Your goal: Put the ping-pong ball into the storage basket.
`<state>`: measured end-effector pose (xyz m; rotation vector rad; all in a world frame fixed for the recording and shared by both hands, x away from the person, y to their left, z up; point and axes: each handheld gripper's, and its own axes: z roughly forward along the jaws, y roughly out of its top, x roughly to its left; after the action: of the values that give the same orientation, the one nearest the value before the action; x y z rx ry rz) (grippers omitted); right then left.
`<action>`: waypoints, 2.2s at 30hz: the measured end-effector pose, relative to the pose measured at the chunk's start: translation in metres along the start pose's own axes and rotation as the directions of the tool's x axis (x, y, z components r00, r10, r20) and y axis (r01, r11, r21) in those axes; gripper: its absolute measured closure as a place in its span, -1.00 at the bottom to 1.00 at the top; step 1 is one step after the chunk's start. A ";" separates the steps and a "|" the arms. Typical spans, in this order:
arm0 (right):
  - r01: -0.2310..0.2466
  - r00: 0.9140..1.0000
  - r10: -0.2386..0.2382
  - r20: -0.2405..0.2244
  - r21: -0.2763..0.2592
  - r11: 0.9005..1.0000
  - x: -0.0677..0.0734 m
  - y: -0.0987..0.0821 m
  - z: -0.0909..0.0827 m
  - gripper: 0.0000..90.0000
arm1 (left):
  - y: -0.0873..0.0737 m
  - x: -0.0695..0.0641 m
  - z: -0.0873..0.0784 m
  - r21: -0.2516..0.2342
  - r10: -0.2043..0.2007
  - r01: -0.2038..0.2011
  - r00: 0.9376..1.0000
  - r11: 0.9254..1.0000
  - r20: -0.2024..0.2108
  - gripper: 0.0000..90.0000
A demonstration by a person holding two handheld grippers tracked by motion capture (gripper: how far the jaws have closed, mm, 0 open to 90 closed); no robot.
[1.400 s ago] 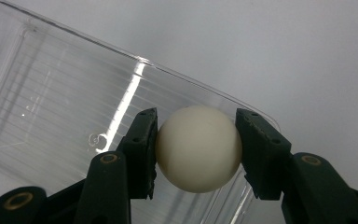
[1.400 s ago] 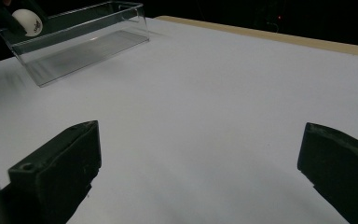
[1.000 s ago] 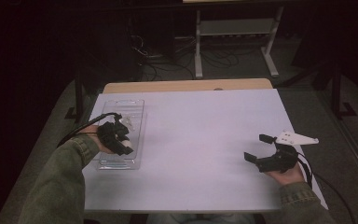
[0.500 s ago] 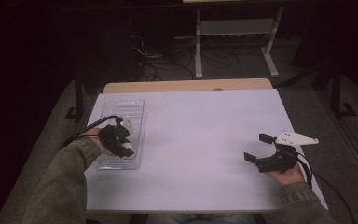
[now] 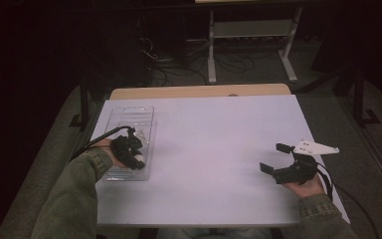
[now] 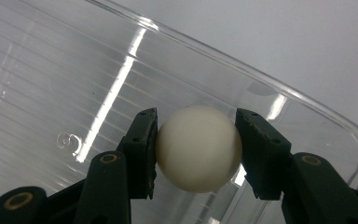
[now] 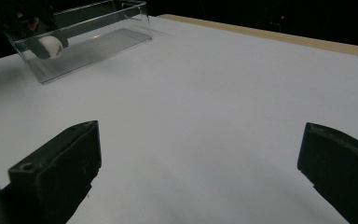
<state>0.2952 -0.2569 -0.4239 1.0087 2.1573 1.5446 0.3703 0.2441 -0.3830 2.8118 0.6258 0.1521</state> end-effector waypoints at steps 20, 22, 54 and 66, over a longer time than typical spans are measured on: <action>-0.004 1.000 0.004 -0.001 0.001 1.000 0.000 0.000 -0.001 -1.00 | 0.004 0.001 0.010 0.017 -0.008 0.008 1.000 1.000 -0.001 0.09; -0.006 1.000 0.006 -0.002 0.002 1.000 0.000 0.000 -0.001 -1.00 | 0.004 0.001 0.010 0.018 -0.012 0.013 1.000 1.000 -0.017 0.03; -0.014 1.000 0.014 -0.007 0.006 1.000 0.000 0.000 -0.001 -1.00 | -0.013 0.006 -0.018 -0.049 -0.141 0.138 0.988 0.989 -0.058 -0.88; -0.014 1.000 0.014 -0.005 0.005 1.000 0.000 -0.001 -0.002 -1.00 | -0.012 -0.001 -0.030 -0.107 -0.155 0.143 0.982 0.984 -0.108 -1.00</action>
<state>0.2939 -0.2586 -0.4238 1.0256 2.1631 1.5500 0.3595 0.2609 -0.3577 2.6632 0.8286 0.3105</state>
